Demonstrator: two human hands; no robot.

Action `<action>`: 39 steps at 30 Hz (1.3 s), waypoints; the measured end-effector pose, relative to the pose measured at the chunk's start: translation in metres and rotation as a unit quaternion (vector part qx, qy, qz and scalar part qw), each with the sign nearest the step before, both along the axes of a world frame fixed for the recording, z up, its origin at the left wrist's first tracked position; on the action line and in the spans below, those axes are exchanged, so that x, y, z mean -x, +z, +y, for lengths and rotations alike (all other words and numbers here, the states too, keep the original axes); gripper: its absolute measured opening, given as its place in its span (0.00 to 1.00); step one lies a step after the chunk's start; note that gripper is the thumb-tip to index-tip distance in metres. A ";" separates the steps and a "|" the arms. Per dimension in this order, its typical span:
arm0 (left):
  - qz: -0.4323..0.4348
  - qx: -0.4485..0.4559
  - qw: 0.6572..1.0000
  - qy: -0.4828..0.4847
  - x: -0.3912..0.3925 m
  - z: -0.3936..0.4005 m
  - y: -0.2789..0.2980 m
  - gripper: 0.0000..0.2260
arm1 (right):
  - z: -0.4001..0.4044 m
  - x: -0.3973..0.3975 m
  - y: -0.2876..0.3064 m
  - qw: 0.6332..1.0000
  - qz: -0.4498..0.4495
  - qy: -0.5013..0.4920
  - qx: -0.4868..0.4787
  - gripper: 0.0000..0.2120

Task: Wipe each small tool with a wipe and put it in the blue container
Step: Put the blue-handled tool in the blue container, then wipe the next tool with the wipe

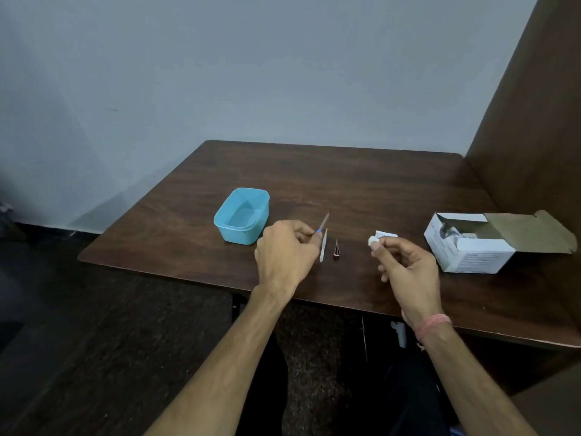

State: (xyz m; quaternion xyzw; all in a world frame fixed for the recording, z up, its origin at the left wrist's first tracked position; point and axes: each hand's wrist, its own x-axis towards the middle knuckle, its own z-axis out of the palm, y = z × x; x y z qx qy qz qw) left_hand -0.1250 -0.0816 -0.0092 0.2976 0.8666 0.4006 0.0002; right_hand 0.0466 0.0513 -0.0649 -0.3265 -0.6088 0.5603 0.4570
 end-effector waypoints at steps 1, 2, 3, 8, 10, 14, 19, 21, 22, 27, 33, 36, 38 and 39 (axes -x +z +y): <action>-0.022 -0.036 0.999 -0.022 -0.008 -0.001 -0.001 0.06 | 0.000 0.001 0.001 1.000 0.009 0.001 0.002 0.02; -0.056 -0.067 0.995 -0.052 -0.017 -0.001 -0.002 0.06 | 0.000 0.001 0.001 1.000 0.015 0.003 0.008 0.02; -0.106 -0.095 0.986 -0.084 -0.026 0.001 -0.005 0.06 | -0.001 0.001 0.002 1.000 0.019 0.008 0.014 0.02; -0.257 -0.117 0.936 -0.209 -0.053 0.008 -0.026 0.05 | -0.008 -0.006 0.006 1.000 0.001 0.012 0.024 0.03; -0.263 -0.138 0.929 -0.221 -0.054 0.006 -0.034 0.04 | -0.011 -0.009 0.007 1.000 -0.012 0.001 0.017 0.02; -0.246 -0.126 0.934 -0.228 -0.054 0.006 -0.040 0.05 | -0.006 -0.024 0.010 0.990 -0.110 -0.039 -0.086 0.02; -0.236 -0.099 0.937 -0.236 -0.054 0.011 -0.041 0.05 | 0.015 -0.036 0.012 0.898 -0.235 -0.087 -0.362 0.06; -0.233 -0.093 0.937 -0.244 -0.053 0.010 -0.042 0.05 | 0.023 -0.036 0.010 0.892 -0.232 -0.092 -0.376 0.07; -0.232 -0.094 0.936 -0.248 -0.052 0.010 -0.043 0.04 | 0.025 -0.036 0.008 0.889 -0.235 -0.090 -0.382 0.08; -0.230 -0.104 0.933 -0.255 -0.051 0.012 -0.048 0.04 | 0.019 -0.035 -0.001 0.857 -0.265 -0.060 -0.439 0.11; -0.218 -0.109 0.933 -0.265 -0.051 0.011 -0.053 0.05 | 0.015 -0.038 -0.001 0.839 -0.276 -0.053 -0.466 0.11; -0.213 -0.107 0.935 -0.263 -0.051 0.011 -0.054 0.07 | 0.016 -0.037 0.000 0.841 -0.287 -0.062 -0.454 0.10; -0.207 -0.105 0.936 -0.265 -0.051 0.011 -0.054 0.08 | 0.017 -0.037 0.000 0.842 -0.294 -0.066 -0.448 0.10; -0.204 -0.102 0.936 -0.266 -0.051 0.010 -0.054 0.08 | 0.016 -0.037 0.000 0.841 -0.295 -0.063 -0.449 0.10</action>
